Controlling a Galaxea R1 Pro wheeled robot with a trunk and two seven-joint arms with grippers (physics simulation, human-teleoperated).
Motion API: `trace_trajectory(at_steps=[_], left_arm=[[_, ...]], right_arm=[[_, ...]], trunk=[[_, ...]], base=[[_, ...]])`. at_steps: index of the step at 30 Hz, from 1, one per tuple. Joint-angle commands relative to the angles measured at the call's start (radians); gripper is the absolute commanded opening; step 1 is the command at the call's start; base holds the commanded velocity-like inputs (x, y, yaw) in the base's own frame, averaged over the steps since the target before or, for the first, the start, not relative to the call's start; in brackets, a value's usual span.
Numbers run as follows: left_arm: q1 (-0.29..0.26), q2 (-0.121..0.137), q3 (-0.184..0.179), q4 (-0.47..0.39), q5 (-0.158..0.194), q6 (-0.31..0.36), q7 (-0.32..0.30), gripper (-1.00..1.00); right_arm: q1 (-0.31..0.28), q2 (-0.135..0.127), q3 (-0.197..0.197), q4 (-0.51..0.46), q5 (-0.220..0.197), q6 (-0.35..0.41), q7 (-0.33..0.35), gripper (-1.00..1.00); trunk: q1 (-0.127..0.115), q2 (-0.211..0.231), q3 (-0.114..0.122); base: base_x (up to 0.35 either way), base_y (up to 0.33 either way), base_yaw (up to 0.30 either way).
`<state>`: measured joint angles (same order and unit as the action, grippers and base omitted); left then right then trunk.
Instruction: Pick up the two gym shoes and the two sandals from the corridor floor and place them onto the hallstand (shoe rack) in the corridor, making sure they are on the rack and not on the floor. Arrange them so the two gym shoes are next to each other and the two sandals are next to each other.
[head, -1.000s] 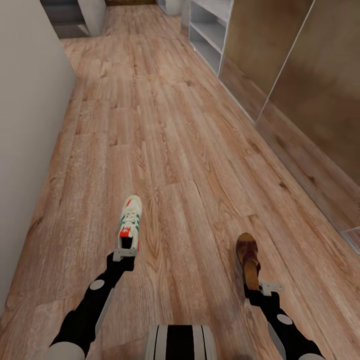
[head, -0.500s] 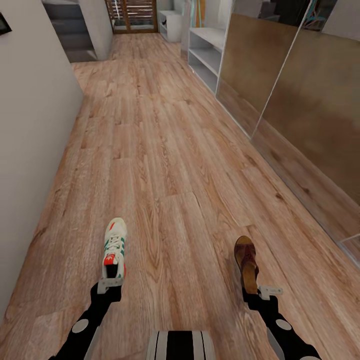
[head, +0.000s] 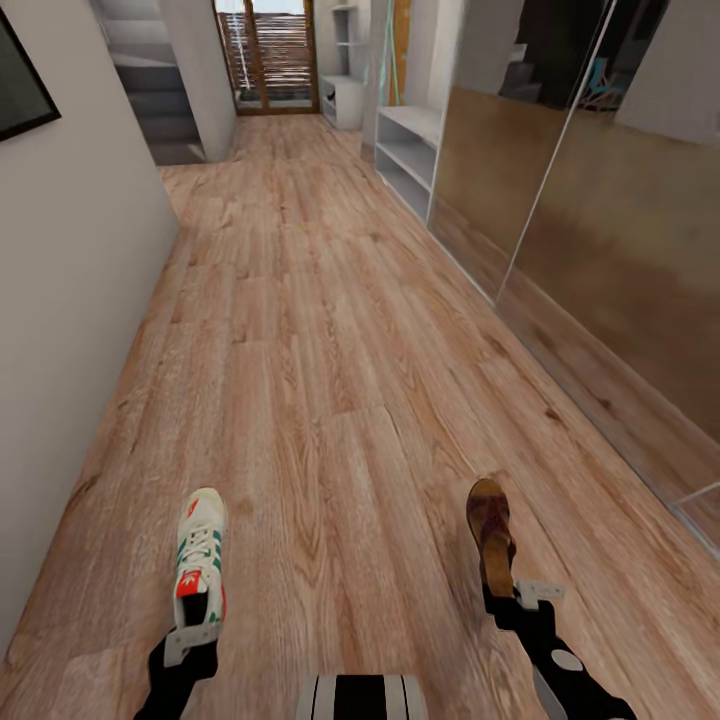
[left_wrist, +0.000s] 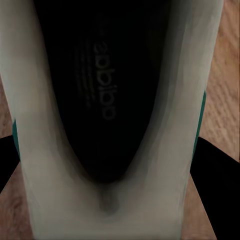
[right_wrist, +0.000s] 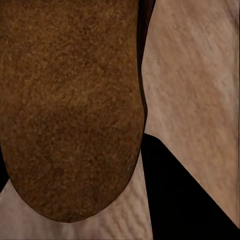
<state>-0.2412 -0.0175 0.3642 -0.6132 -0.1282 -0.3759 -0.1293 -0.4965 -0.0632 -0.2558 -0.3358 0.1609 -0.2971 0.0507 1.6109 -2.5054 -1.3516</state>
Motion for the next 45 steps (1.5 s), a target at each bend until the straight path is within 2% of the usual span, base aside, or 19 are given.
trace_trajectory(at_steps=[1, 7, 10, 11, 15, 24, 38, 45], left_arm=[[0.003, 0.001, 0.009, 0.004, -0.011, -0.006, -0.004, -1.0], [0.029, 0.016, 0.021, 0.061, -0.009, -0.04, 0.019, -1.0], [0.045, 0.017, 0.024, 0.071, -0.008, -0.059, 0.02, -1.0], [0.053, 0.017, 0.025, 0.074, -0.008, -0.067, 0.02, -1.0], [0.057, 0.017, 0.025, 0.076, -0.008, -0.07, 0.021, -1.0], [0.076, 0.017, 0.028, 0.076, -0.007, -0.072, 0.022, -1.0], [0.085, 0.016, 0.035, 0.078, -0.008, -0.072, 0.022, -1.0], [0.085, 0.016, 0.035, 0.078, -0.007, -0.072, 0.022, -1.0]], right_arm=[[0.0, 0.0, -0.008, 0.003, 0.006, -0.012, 0.006, -1.0], [0.001, -0.013, -0.009, 0.044, 0.014, -0.122, 0.004, -1.0], [0.016, -0.036, -0.009, 0.054, 0.018, -0.139, 0.003, -1.0], [0.051, -0.048, -0.01, 0.058, 0.019, -0.145, 0.0, -1.0], [0.086, -0.052, -0.01, 0.061, 0.019, -0.155, 0.001, -1.0], [0.097, -0.049, -0.01, 0.122, 0.019, -0.161, 0.001, -1.0], [0.098, -0.046, -0.01, 0.13, 0.017, -0.16, -0.005, -1.0], [0.098, -0.045, -0.01, 0.13, 0.017, -0.16, -0.005, -1.0]], trunk=[[-0.001, 0.0, 0.005], [-0.003, 0.001, 0.038], [-0.005, 0.002, 0.054], [-0.005, 0.002, 0.059], [-0.007, 0.003, 0.081], [-0.011, 0.006, 0.13], [-0.065, 0.104, 0.195], [-0.092, 0.153, 0.221]], base=[[0.0, 0.0, 0.0], [0.0, 0.0, 0.0], [0.0, 0.0, 0.0], [0.0, 0.0, 0.0], [0.0, 0.0, 0.0], [0.0, 0.0, 0.0], [0.0, 0.0, 0.0], [0.0, 0.0, 0.0]])
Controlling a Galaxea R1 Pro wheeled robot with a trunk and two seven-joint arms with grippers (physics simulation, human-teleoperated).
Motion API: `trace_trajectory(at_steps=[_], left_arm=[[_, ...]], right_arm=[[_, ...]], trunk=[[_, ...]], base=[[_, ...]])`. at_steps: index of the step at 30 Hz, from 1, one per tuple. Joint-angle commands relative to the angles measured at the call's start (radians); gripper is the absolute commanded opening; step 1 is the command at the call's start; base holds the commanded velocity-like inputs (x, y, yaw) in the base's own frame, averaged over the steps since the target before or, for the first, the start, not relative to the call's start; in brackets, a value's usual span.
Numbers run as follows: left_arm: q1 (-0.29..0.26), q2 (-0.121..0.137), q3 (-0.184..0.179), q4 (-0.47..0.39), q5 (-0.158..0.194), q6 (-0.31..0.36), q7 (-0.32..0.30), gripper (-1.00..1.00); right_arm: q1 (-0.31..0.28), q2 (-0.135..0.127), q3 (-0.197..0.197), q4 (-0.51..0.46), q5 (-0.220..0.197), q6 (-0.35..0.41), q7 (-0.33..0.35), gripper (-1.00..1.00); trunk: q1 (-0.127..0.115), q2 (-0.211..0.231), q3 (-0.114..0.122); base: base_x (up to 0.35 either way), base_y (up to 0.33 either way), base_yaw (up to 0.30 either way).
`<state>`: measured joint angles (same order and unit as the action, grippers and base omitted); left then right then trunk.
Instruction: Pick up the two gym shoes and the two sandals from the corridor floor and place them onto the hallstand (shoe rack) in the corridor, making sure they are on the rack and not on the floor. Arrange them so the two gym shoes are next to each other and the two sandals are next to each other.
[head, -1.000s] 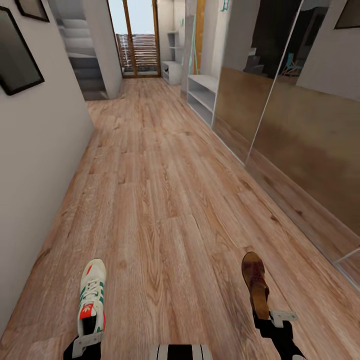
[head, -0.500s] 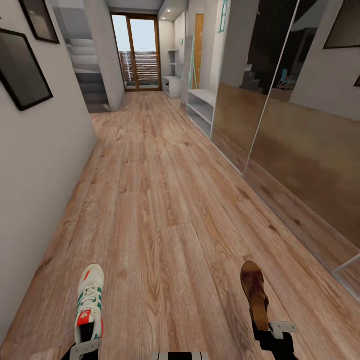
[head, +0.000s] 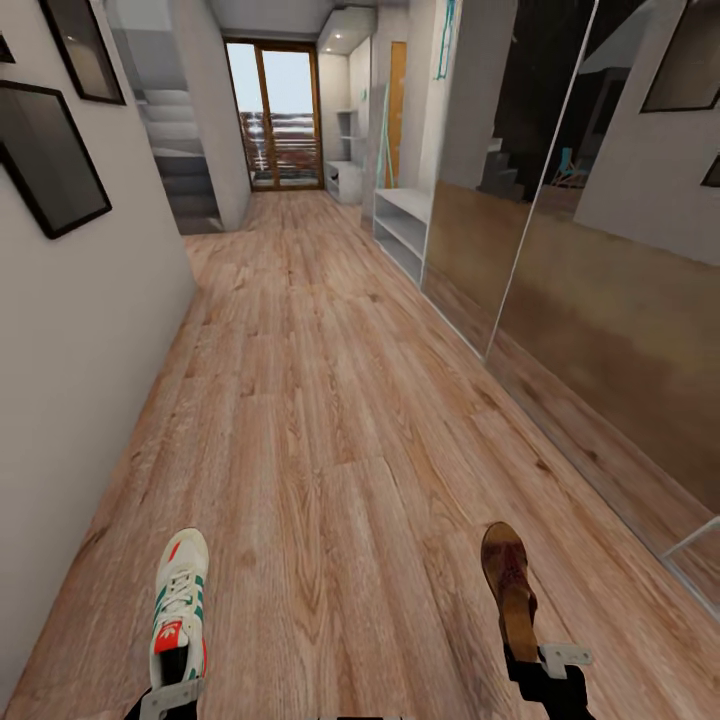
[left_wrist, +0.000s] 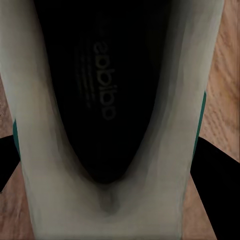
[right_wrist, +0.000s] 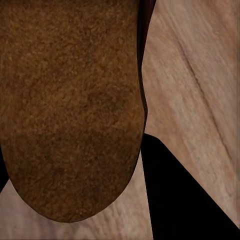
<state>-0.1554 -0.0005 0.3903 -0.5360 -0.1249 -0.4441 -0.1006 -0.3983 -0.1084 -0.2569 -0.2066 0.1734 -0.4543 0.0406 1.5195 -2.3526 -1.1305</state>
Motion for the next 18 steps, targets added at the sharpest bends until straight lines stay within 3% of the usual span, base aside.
trace_trajectory(at_steps=[1, 6, 18], left_arm=[[-0.001, -0.001, 0.008, 0.001, -0.01, -0.004, -0.007, -1.0], [-0.001, -0.001, 0.008, 0.002, -0.01, -0.004, -0.007, -1.0], [-0.001, -0.002, 0.007, 0.001, -0.011, -0.004, -0.008, -1.0]], right_arm=[[-0.001, 0.001, -0.009, 0.001, 0.004, -0.003, 0.005, -1.0], [-0.001, 0.001, -0.01, 0.001, 0.003, -0.003, 0.005, -1.0], [-0.001, 0.001, -0.01, 0.001, 0.003, -0.004, 0.005, -1.0]], trunk=[[-0.004, 0.007, 0.003], [-0.023, 0.042, 0.019], [-0.023, 0.042, 0.028]], base=[[0.0, 0.0, 0.0], [0.0, 0.0, 0.066], [0.0, 0.0, 0.226]])
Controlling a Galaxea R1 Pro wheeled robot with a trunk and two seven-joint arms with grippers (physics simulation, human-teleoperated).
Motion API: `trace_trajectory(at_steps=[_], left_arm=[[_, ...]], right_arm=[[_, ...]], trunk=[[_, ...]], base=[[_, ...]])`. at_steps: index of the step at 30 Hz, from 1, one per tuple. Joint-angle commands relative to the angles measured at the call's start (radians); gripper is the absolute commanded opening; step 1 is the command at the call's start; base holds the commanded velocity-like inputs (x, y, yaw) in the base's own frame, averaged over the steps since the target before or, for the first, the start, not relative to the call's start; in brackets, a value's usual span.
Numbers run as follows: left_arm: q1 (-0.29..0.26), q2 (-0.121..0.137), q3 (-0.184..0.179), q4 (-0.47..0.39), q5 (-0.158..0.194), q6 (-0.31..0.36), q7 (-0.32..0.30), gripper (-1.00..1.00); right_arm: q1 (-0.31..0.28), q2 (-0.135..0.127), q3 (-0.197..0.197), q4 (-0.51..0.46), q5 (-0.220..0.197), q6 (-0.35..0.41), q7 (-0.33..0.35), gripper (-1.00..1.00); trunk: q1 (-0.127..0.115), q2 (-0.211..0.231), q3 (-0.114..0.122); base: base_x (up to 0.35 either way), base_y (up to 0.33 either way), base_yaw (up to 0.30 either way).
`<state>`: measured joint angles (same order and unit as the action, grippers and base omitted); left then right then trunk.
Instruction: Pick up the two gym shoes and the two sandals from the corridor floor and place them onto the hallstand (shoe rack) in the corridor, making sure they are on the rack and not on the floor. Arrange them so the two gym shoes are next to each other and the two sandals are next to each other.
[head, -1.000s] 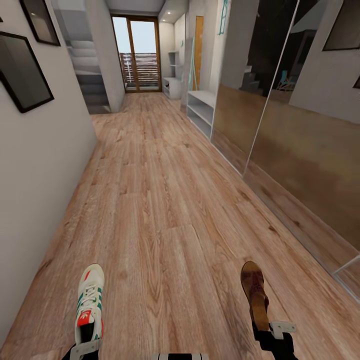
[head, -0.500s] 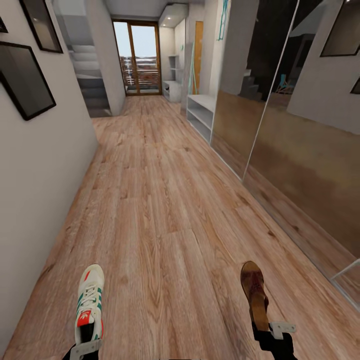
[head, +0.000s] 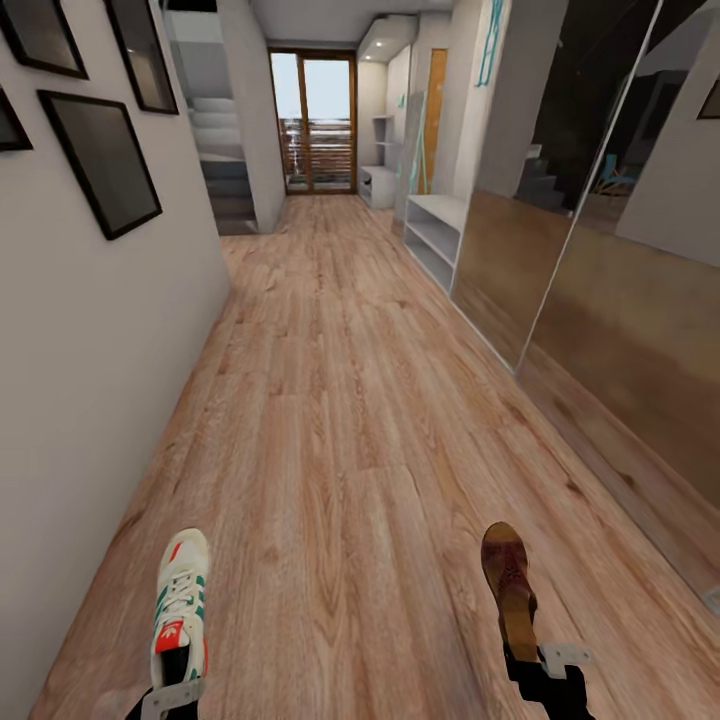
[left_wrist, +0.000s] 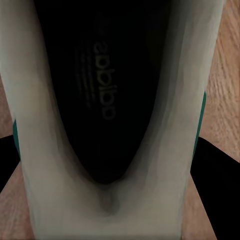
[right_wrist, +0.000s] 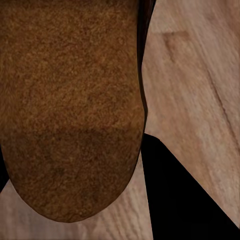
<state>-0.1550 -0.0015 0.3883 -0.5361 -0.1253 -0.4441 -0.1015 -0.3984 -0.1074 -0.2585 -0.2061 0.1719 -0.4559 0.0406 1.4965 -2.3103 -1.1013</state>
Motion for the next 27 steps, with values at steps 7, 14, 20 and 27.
trace_trajectory(at_steps=[7, 14, 20, 27], left_arm=[[0.0, -0.003, 0.008, 0.001, -0.007, -0.004, -0.007, -1.0], [0.0, -0.004, 0.007, 0.001, -0.009, -0.004, -0.007, -1.0], [-0.001, -0.003, 0.006, 0.002, -0.01, -0.003, -0.007, -1.0], [-0.001, -0.003, 0.002, 0.034, -0.007, -0.004, -0.007, -1.0]], right_arm=[[0.0, 0.0, -0.008, 0.001, 0.004, -0.003, 0.005, -1.0], [0.0, 0.0, -0.008, 0.001, 0.004, -0.003, 0.005, -1.0], [0.0, 0.0, -0.008, 0.001, 0.005, -0.003, 0.005, -1.0], [0.0, 0.0, -0.008, 0.001, 0.005, -0.003, 0.005, -1.0]], trunk=[[0.0, 0.0, 0.005], [0.0, 0.0, 0.012], [0.0, 0.0, 0.018], [0.0, 0.0, 0.026]], base=[[0.124, 0.0, 0.235], [0.314, 0.0, 0.233], [0.338, 0.0, 0.219], [0.339, 0.0, 0.218]])
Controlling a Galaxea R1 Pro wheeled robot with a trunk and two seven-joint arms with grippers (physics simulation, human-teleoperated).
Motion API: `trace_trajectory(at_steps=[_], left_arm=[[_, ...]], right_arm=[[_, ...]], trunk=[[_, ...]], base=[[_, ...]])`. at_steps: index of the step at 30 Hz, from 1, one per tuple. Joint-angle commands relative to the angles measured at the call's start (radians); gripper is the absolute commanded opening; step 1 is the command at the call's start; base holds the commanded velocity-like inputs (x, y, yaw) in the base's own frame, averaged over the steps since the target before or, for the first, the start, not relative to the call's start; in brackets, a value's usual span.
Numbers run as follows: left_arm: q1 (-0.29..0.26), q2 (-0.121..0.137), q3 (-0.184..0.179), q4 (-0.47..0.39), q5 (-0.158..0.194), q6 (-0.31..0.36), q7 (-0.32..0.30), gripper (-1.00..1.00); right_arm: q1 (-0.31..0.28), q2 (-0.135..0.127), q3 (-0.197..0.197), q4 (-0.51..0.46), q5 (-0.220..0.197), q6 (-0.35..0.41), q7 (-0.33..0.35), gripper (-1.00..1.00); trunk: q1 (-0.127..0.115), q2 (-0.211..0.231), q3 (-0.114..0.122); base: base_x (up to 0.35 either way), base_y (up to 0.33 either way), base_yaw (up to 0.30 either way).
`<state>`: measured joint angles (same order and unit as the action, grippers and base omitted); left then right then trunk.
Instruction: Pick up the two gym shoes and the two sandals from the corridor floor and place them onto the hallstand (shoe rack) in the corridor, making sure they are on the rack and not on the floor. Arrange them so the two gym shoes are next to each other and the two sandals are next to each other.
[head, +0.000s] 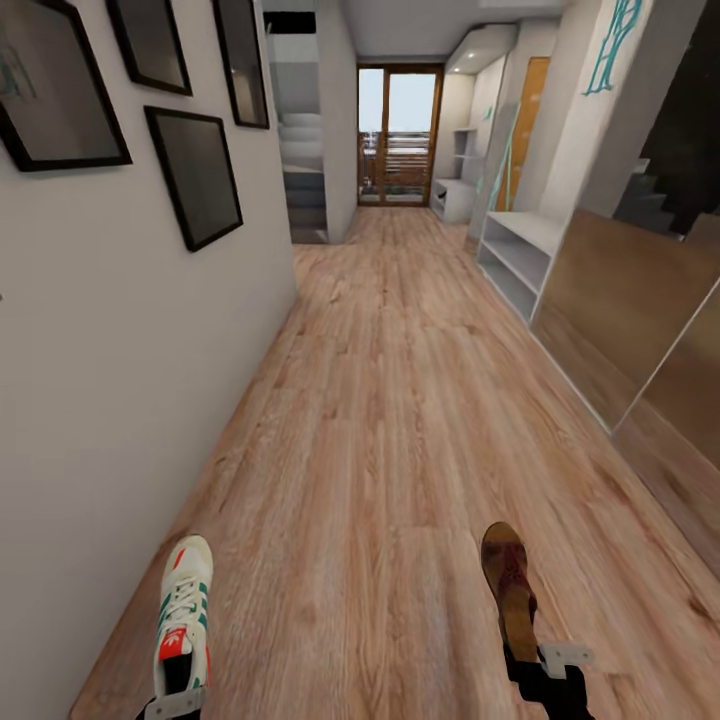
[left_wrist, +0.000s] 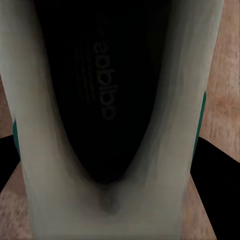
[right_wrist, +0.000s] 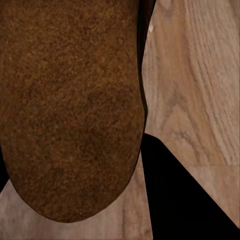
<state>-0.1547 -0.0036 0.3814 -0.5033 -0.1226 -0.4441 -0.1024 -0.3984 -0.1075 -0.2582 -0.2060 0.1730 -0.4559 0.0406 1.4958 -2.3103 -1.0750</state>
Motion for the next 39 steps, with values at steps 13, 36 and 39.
trace_trajectory(at_steps=[13, 36, 39], left_arm=[[-0.001, -0.001, 0.002, 0.009, -0.019, -0.004, -0.006, -1.0], [-0.001, -0.001, 0.002, 0.009, -0.017, -0.004, -0.006, -1.0], [-0.002, -0.001, 0.002, 0.008, -0.015, -0.004, -0.006, -1.0]], right_arm=[[0.0, -0.001, -0.009, 0.001, 0.005, -0.003, 0.005, -1.0], [0.0, -0.001, -0.009, 0.0, 0.005, -0.001, 0.006, -1.0], [0.0, -0.001, -0.009, 0.0, 0.005, -0.001, 0.005, -1.0]], trunk=[[0.0, 0.0, 0.004], [0.0, 0.0, 0.004], [0.0, 0.0, 0.007]], base=[[0.338, -0.011, 0.071], [0.334, -0.084, 0.0], [0.339, -0.002, 0.0]])
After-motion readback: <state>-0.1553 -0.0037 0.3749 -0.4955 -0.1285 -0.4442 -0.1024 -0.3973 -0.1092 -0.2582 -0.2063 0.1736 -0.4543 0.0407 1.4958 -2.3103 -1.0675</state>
